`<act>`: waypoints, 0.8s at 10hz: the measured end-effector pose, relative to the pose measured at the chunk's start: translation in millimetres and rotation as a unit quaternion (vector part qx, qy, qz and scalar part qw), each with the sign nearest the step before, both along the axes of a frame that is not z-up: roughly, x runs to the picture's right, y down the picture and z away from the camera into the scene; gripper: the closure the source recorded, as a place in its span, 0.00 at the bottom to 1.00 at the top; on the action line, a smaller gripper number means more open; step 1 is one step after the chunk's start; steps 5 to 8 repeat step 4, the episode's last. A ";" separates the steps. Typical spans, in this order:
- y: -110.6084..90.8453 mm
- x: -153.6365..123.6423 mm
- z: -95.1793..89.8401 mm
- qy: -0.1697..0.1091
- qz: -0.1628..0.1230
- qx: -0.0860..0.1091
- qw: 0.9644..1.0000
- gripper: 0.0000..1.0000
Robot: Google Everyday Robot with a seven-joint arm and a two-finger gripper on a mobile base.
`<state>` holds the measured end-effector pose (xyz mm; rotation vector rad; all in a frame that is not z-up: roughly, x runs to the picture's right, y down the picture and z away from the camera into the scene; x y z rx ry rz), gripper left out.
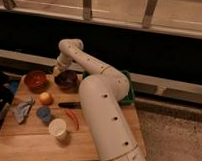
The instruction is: Wipe purple bowl with eraser
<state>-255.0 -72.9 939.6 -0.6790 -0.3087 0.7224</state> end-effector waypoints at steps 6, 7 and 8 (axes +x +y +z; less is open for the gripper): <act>18.6 18.9 -23.6 0.007 0.019 -0.022 1.000 1.00; 18.6 18.9 -23.6 0.007 0.019 -0.022 1.000 1.00; 18.6 18.9 -23.6 0.007 0.019 -0.022 1.000 1.00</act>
